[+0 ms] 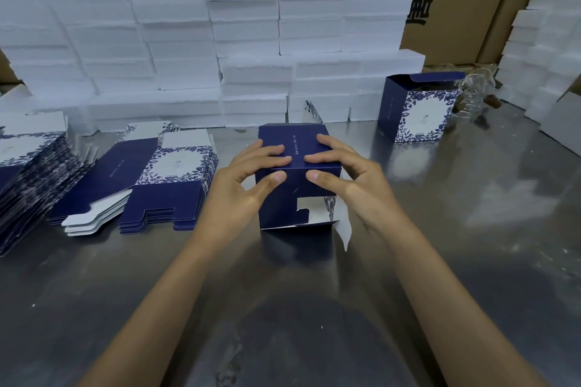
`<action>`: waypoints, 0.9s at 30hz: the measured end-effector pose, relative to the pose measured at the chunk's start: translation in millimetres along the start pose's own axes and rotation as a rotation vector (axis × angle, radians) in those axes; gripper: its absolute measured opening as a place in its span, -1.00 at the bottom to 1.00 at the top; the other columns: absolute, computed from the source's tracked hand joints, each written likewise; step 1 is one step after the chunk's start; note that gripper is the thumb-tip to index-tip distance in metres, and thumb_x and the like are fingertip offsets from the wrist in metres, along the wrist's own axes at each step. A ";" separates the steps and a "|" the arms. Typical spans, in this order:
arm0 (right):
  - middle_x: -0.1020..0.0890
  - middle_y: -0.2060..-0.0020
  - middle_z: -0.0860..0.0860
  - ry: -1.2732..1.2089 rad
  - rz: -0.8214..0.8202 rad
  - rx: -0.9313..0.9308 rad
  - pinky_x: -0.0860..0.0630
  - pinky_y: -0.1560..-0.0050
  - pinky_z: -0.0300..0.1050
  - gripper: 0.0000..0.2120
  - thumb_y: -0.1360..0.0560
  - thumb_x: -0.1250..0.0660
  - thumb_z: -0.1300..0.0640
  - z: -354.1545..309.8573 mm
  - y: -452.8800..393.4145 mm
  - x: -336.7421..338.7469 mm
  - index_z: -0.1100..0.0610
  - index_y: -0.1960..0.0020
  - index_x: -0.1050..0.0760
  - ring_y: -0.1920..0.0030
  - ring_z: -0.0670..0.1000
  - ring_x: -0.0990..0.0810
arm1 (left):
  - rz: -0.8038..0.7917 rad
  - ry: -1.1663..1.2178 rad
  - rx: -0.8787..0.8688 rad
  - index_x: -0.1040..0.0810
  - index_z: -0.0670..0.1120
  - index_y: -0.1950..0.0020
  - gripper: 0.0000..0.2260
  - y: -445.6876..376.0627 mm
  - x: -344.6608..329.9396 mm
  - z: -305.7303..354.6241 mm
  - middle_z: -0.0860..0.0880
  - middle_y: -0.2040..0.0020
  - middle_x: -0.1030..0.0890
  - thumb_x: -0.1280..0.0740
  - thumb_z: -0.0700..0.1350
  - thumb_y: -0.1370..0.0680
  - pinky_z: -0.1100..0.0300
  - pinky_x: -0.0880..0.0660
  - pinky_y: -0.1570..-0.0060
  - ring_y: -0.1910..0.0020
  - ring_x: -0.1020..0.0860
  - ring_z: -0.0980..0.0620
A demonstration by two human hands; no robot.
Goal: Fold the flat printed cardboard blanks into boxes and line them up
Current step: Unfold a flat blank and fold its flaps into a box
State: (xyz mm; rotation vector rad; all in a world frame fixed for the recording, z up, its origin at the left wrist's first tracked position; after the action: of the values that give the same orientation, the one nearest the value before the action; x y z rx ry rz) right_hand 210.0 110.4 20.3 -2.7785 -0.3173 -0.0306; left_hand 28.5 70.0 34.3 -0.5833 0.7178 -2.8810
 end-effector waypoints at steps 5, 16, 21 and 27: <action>-0.52 -0.37 -0.20 -0.016 -0.031 -0.006 -0.56 -0.30 -0.01 -0.80 -0.48 -0.52 0.22 1.9 -0.5 -2.8 -0.01 -0.05 -0.72 -0.39 -0.20 -0.46 | -0.023 -0.009 -0.005 -0.65 0.10 -0.18 -0.76 2.2 0.2 1.1 0.20 -0.30 -0.58 -0.37 0.00 -0.51 0.11 -0.24 -0.51 -0.48 -0.29 0.28; -0.50 -0.42 -0.15 -0.131 -0.176 -0.156 -0.47 -0.37 0.05 -0.44 -0.29 -0.16 0.24 19.2 -6.9 7.9 -0.01 -0.20 -0.68 -0.41 -0.06 -0.50 | 0.117 -0.001 -0.040 -0.65 0.14 -0.12 -0.78 4.7 9.7 0.8 0.20 -0.25 -0.61 -0.38 -0.17 -0.59 0.18 -0.28 -0.46 -0.45 -0.34 0.28; -0.35 -0.51 -0.13 0.079 -0.347 -0.198 -0.51 -0.25 -0.12 -0.15 -0.35 -0.38 0.25 29.1 3.7 4.7 -0.32 -0.51 -0.24 -0.48 -0.05 -0.40 | 0.143 -0.246 -0.197 -0.60 0.01 -0.20 -0.78 12.3 5.6 15.7 0.14 -0.34 -0.55 -0.33 -0.24 -0.62 0.22 -0.26 -0.45 -0.48 -0.31 0.21; -0.34 -0.53 -0.05 0.085 -0.517 -0.284 -0.40 -0.46 0.08 -0.01 -0.42 -0.40 0.48 36.3 18.3 -17.2 -0.20 -0.60 -0.08 -0.47 -0.01 -0.41 | -0.074 -0.669 -0.399 -0.55 -0.02 -0.17 -0.67 22.4 -31.5 25.5 -0.01 -0.50 -0.35 -0.48 0.01 -0.46 0.05 -0.16 -0.46 -0.56 -0.19 -0.03</action>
State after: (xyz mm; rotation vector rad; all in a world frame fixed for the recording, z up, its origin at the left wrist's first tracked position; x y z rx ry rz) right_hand 196.7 102.2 -21.0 -2.8707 -1.0721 -0.3416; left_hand 67.9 45.6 33.8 -1.5373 1.1443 -2.3384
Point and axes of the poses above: each hand's wrist, its own y-axis away from the middle knuckle, its own x-axis out of the back of the hand, z = x × y, the point moved 10 cm from there along -y, towards the middle knuckle
